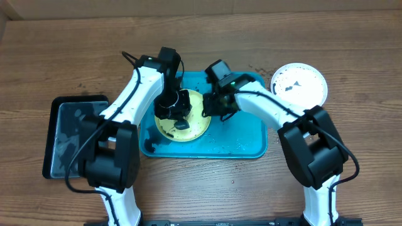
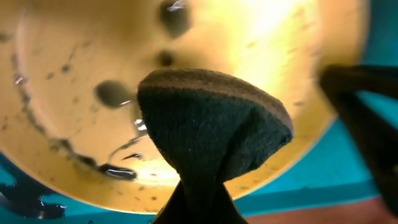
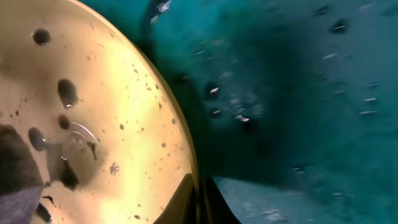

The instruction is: Clean dirty plates on tray and stack at the side

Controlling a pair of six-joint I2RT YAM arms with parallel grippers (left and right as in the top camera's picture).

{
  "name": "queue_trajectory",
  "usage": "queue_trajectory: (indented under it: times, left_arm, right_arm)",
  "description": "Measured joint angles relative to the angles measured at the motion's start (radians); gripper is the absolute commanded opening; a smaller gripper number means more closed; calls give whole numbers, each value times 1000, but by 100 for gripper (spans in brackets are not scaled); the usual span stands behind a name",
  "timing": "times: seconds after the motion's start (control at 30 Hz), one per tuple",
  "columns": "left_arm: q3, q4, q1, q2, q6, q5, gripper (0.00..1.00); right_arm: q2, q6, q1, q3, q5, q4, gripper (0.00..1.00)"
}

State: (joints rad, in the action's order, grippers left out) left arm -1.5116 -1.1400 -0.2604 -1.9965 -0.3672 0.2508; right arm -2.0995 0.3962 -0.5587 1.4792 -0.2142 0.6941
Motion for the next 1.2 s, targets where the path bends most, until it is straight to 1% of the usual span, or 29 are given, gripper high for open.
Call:
queue_trajectory:
  times: [0.1, 0.3, 0.43, 0.53, 0.67, 0.73, 1.0, 1.1, 1.2]
  left_arm:
    - [0, 51, 0, -7, 0, -7, 4]
    - [0, 98, -8, -29, -16, -14, 4]
    - [0, 135, -42, -71, -26, -17, 4]
    - [0, 136, -82, -115, -26, -25, 4]
    - [-16, 116, -93, -131, -40, -73, 4]
    - [-21, 103, -100, -132, -52, -112, 4]
    - [-25, -12, -106, -143, -170, -463, 4]
    - [-24, -12, -106, -151, -210, -550, 4]
    - [-28, -13, -106, -153, -233, -576, 4]
  right_arm:
    - [0, 0, 27, 0, -13, 5, 4]
    - [0, 30, 27, 0, -10, 0, 4]
    - [0, 44, 26, 0, 6, -9, 4]
    - [-3, 45, 26, 0, 23, 2, 4]
    - [-5, 45, 26, 0, 28, 2, 4]
    - [-5, 45, 23, 0, 31, 2, 4]
    - [-5, 45, 14, 0, 34, 0, 4]
    - [-5, 45, 14, 0, 34, 0, 4]
    - [-5, 45, 14, 0, 34, -1, 4]
